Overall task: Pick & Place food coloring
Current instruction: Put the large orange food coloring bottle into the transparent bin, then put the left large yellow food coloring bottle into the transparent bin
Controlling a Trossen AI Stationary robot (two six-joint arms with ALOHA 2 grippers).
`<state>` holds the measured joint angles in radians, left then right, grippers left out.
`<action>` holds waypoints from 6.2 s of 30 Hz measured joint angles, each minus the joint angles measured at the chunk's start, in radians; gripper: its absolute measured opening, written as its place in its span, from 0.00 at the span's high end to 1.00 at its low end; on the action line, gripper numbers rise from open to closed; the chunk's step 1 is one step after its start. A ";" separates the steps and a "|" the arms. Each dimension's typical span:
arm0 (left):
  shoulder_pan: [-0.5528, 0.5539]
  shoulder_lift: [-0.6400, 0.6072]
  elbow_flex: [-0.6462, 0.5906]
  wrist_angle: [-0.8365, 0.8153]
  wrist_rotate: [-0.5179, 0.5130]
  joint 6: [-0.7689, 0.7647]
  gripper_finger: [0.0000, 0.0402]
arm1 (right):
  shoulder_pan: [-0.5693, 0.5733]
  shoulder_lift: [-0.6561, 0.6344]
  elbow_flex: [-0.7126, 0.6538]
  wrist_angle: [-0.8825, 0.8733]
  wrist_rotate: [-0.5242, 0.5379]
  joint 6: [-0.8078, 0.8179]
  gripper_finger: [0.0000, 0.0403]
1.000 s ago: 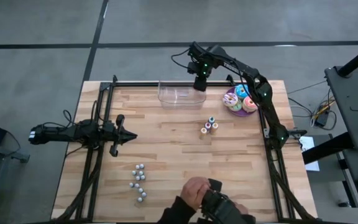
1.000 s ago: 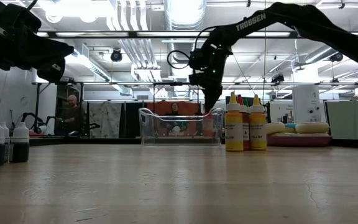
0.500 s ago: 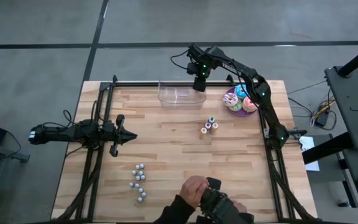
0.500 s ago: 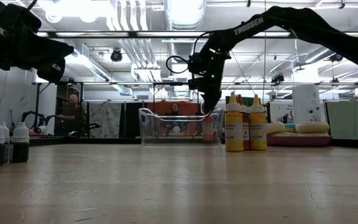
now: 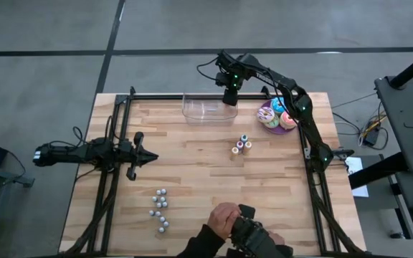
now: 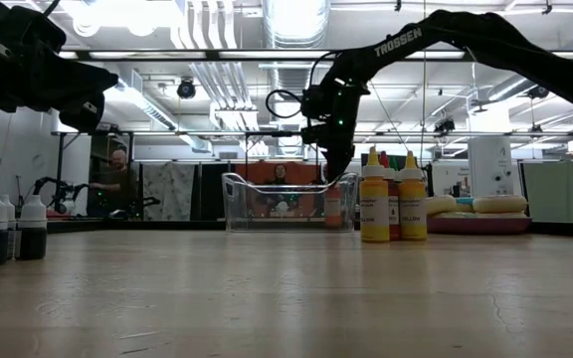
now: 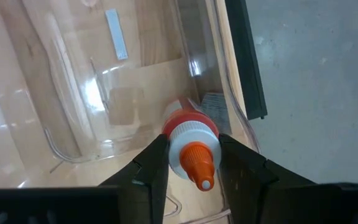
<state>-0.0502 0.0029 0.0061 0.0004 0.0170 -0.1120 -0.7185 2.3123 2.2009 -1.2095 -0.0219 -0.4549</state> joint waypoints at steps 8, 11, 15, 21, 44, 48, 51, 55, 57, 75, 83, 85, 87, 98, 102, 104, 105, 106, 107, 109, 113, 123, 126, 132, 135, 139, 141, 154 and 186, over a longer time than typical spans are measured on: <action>0.000 0.000 0.000 0.000 0.000 0.000 1.00 | 0.000 0.000 -0.002 0.006 0.000 0.000 0.62; 0.000 0.000 0.000 0.000 0.000 0.000 1.00 | 0.000 0.000 -0.002 0.009 0.000 -0.001 0.60; 0.000 0.000 0.000 0.000 0.000 0.000 1.00 | 0.000 0.000 -0.002 0.010 0.000 0.000 0.59; 0.000 0.000 0.000 0.000 0.000 0.000 1.00 | 0.000 -0.018 0.000 0.009 0.000 0.002 0.59; 0.000 0.000 0.000 0.000 0.000 0.000 1.00 | 0.062 -0.230 0.002 -0.126 -0.004 0.037 0.58; 0.000 0.000 0.000 0.000 0.000 0.000 1.00 | 0.092 -0.267 -0.001 -0.125 -0.005 0.037 0.58; 0.000 0.000 0.000 0.000 0.000 0.000 1.00 | 0.119 -0.295 -0.003 -0.125 -0.006 0.037 0.58; 0.000 0.000 0.000 0.000 0.000 0.000 1.00 | 0.148 -0.337 -0.019 -0.123 -0.007 0.044 0.58; 0.000 0.000 0.000 0.000 0.000 0.000 1.00 | 0.165 -0.365 -0.048 -0.115 -0.007 0.066 0.58; 0.000 0.000 0.000 0.000 0.000 0.000 1.00 | 0.364 -0.833 -0.682 0.212 -0.006 0.326 0.58; 0.000 0.000 0.000 0.000 0.000 0.000 1.00 | 0.453 -0.994 -0.886 0.248 -0.004 0.410 0.58; 0.000 0.000 0.000 0.000 0.000 0.000 1.00 | 0.467 -1.025 -0.935 0.248 -0.005 0.413 0.58; 0.000 0.000 0.000 0.000 0.000 0.000 1.00 | 0.481 -1.056 -0.981 0.248 -0.006 0.396 0.58; 0.000 0.000 0.000 0.000 0.000 0.000 1.00 | 0.563 -1.188 -1.170 0.255 -0.030 0.406 0.58; 0.000 0.000 0.000 0.000 0.000 0.000 1.00 | 0.589 -1.190 -1.208 0.274 -0.028 0.456 0.58; 0.000 0.000 0.000 0.000 0.000 0.000 1.00 | 0.598 -1.180 -1.210 0.287 -0.029 0.482 0.58; 0.000 0.000 0.000 0.000 0.000 0.000 1.00 | 0.601 -1.173 -1.210 0.295 -0.029 0.492 0.58; 0.000 0.000 0.000 0.000 0.000 0.000 1.00 | 0.603 -1.164 -1.210 0.304 -0.027 0.503 0.58; 0.000 0.000 0.000 0.000 0.000 0.000 1.00 | 0.603 -1.153 -1.207 0.310 -0.026 0.513 0.58; 0.000 0.000 0.000 0.000 0.000 0.000 1.00 | 0.603 -1.126 -1.189 0.312 -0.025 0.534 0.58; 0.000 0.000 0.000 0.000 0.000 0.000 1.00 | 0.605 -1.068 -1.127 0.311 -0.011 0.553 0.58; 0.000 0.000 0.000 0.000 0.000 0.000 1.00 | 0.605 -0.887 -0.928 0.228 -0.013 0.403 0.58; 0.000 0.000 0.000 0.000 0.000 0.000 1.00 | 0.605 -0.826 -0.863 0.191 -0.015 0.324 0.58; 0.000 0.000 0.000 0.000 0.000 0.000 1.00 | 0.605 -0.725 -0.760 0.168 -0.028 0.225 0.58; 0.000 0.000 0.000 0.000 0.000 0.000 1.00 | 0.605 -0.685 -0.730 0.168 -0.031 0.196 0.58; 0.000 0.000 0.000 0.000 0.000 0.000 1.00 | 0.605 -0.646 -0.707 0.168 -0.031 0.165 0.58; 0.000 0.000 0.000 0.000 0.000 0.000 1.00 | 0.605 -0.635 -0.702 0.169 -0.031 0.152 0.58; 0.000 0.000 0.000 0.000 0.000 0.000 1.00 | 0.605 -0.622 -0.721 0.166 -0.030 0.022 0.58; 0.000 0.000 0.000 0.000 0.000 0.000 1.00 | 0.605 -0.622 -0.754 0.132 0.000 -0.103 0.35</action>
<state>-0.0503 0.0027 0.0061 0.0003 0.0170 -0.1120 -0.1139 1.6907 1.4473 -1.0778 -0.0223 -0.5576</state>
